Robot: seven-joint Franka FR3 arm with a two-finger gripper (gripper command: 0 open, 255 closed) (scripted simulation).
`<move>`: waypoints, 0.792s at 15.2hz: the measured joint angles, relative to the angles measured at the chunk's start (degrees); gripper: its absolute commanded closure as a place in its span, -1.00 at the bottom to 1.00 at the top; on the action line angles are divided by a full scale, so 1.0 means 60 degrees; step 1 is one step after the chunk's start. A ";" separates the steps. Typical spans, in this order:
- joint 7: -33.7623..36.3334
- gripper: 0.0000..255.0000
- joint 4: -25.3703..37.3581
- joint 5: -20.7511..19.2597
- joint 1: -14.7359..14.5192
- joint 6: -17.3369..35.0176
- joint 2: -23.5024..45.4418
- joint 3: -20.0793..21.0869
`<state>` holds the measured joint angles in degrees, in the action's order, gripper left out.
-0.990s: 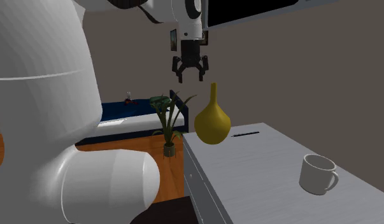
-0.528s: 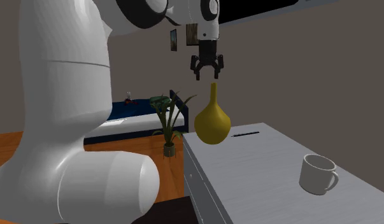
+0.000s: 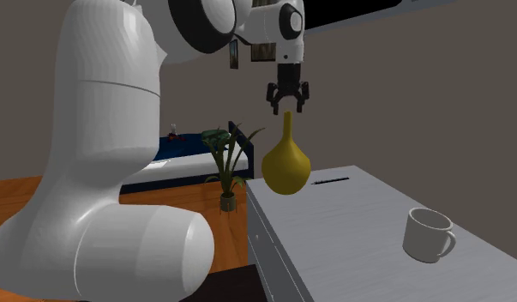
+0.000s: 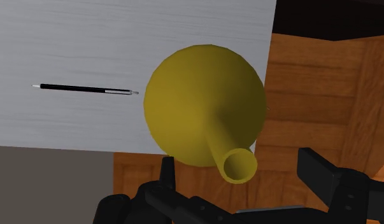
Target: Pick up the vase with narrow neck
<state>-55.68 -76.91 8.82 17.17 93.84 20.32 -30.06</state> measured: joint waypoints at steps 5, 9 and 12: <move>0.0011 1.00 -0.0345 -0.0004 -0.0050 0.0336 -0.0011 0.0015; 0.0017 1.00 -0.0365 -0.0006 -0.0058 0.0354 -0.0019 0.0016; 0.0018 1.00 -0.0368 -0.0007 -0.0059 0.0357 -0.0021 0.0016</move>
<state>-55.57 -79.13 8.77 16.82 95.98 20.19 -29.97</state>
